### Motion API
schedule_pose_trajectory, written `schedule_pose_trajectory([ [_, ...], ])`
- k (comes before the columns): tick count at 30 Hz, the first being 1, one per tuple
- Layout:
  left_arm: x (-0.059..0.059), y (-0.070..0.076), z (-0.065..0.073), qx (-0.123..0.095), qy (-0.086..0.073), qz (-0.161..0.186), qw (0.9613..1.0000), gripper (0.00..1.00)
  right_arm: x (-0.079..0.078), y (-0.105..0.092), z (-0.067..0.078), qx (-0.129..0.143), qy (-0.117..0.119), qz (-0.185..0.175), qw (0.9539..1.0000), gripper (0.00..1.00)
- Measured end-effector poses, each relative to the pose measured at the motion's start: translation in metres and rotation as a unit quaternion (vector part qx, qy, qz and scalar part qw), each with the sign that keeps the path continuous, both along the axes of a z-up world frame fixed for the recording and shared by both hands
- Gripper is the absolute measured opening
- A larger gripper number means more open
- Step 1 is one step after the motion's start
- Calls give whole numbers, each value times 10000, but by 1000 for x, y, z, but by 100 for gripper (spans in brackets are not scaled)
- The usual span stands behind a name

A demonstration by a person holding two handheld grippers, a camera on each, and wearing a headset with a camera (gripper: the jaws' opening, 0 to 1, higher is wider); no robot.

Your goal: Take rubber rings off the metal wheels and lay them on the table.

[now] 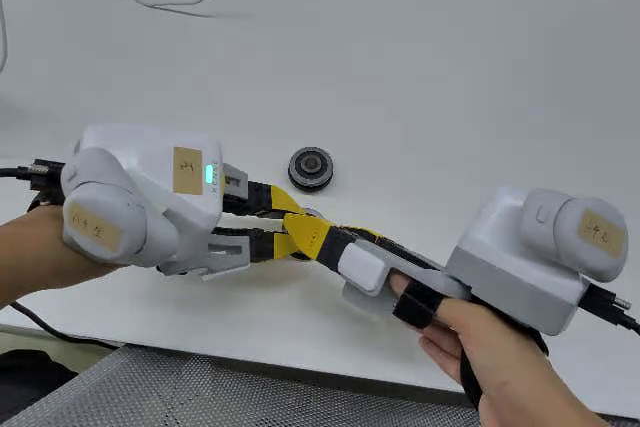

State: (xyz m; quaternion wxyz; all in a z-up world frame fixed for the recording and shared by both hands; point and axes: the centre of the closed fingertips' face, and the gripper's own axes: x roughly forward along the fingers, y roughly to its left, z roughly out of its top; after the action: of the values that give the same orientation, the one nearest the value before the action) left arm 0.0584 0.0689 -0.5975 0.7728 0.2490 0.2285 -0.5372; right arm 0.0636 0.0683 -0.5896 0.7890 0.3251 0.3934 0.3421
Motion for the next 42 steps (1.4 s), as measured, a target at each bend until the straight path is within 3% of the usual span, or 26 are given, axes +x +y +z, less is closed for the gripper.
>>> schedule_pose_trajectory([
  [23,-1,0,0,39,-42,-34,10000,13,-8,4,-4,7,317,194,9993,43],
  [27,-1,0,0,51,-50,-37,10000,13,-10,4,-5,-161,241,259,9992,43],
  [34,0,0,0,68,-46,-15,10000,13,-8,4,-6,-164,257,263,9992,41],
  [42,0,1,-1,95,-47,-2,9999,12,-4,6,-5,-322,47,295,9990,42],
])
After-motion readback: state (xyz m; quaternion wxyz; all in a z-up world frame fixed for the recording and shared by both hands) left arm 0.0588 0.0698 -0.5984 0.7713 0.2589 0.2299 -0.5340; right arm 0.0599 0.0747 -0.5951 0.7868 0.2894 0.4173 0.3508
